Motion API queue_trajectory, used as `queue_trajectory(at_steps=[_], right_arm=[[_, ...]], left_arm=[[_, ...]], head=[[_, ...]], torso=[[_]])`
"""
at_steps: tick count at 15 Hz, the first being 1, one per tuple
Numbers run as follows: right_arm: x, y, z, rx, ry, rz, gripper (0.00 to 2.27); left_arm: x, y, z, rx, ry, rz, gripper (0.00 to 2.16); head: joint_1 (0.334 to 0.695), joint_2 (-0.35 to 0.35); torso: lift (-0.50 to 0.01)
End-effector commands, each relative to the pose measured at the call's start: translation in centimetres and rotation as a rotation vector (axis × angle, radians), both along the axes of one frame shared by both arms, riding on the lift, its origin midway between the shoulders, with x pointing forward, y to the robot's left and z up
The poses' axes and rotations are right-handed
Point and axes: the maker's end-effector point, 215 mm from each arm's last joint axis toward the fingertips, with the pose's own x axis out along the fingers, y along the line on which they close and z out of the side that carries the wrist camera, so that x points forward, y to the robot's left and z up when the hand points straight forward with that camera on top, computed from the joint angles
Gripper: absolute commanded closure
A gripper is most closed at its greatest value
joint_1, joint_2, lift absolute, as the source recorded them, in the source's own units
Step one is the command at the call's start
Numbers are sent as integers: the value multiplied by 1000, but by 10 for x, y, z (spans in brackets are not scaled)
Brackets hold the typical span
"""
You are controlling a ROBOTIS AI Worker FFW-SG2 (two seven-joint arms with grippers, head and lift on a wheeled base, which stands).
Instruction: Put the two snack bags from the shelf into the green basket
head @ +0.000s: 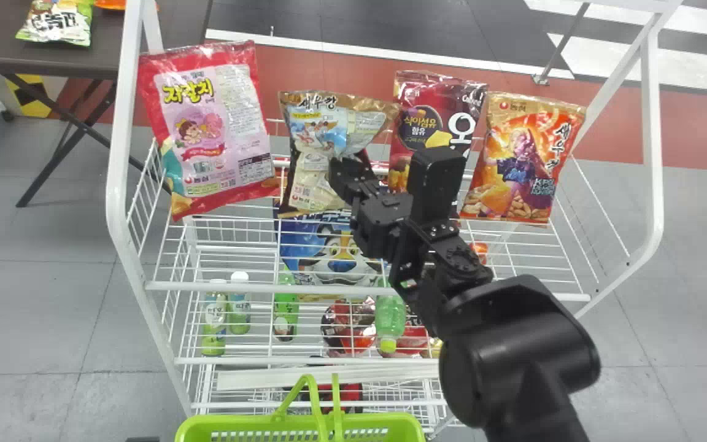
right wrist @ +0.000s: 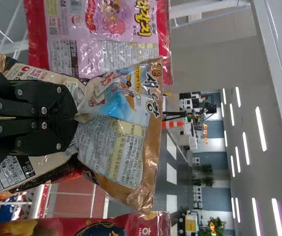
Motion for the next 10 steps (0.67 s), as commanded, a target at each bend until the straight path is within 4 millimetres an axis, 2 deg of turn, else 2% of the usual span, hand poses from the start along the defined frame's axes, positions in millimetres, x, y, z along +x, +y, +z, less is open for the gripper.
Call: queue_trajectory(at_steps=[1, 4, 6, 7, 10], right_arm=[[-30, -11, 1, 16, 94, 21, 2250], [-75, -30, -1, 6, 230, 45, 2250], [-102, -48, 6, 1, 290, 44, 2250], [-113, -58, 10, -3, 314, 43, 2250], [-164, -85, 9, -28, 437, 44, 2250]], left_arm=[[1, -2, 6, -2, -14, -4, 2108], [1, -6, 13, -2, -24, -14, 2108], [1, -6, 14, 0, -27, -15, 2108], [1, -6, 14, 4, -29, -16, 2108], [2, -6, 14, 5, -29, -15, 2108]], head=[[695, -221], [695, -264], [695, -299], [695, -339], [695, -350]], torso=[[-6], [-6], [-6], [-6], [-6]])
